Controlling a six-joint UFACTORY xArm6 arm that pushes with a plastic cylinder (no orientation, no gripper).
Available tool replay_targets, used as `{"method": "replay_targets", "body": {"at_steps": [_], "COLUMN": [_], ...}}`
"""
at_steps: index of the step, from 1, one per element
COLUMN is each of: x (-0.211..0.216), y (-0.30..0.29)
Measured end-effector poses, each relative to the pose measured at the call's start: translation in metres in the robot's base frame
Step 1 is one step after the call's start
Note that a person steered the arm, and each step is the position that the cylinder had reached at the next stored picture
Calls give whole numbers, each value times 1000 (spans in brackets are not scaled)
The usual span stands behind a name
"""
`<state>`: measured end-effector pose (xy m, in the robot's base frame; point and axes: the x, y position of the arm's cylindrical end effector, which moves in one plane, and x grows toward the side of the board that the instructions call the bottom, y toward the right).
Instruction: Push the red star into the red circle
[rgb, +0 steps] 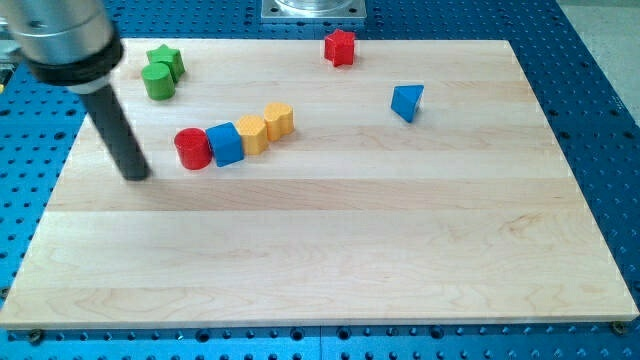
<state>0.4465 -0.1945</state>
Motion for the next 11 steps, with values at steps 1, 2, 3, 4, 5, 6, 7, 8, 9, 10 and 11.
{"method": "replay_targets", "body": {"at_steps": [1,2,3,4,5,6,7,8,9,10,11], "x": [-13,-81,-146,-176,-168,-166,-210,-253,-251,-222,-185], "y": [44,78,131,169,144,243,289,283,249,221,221]}}
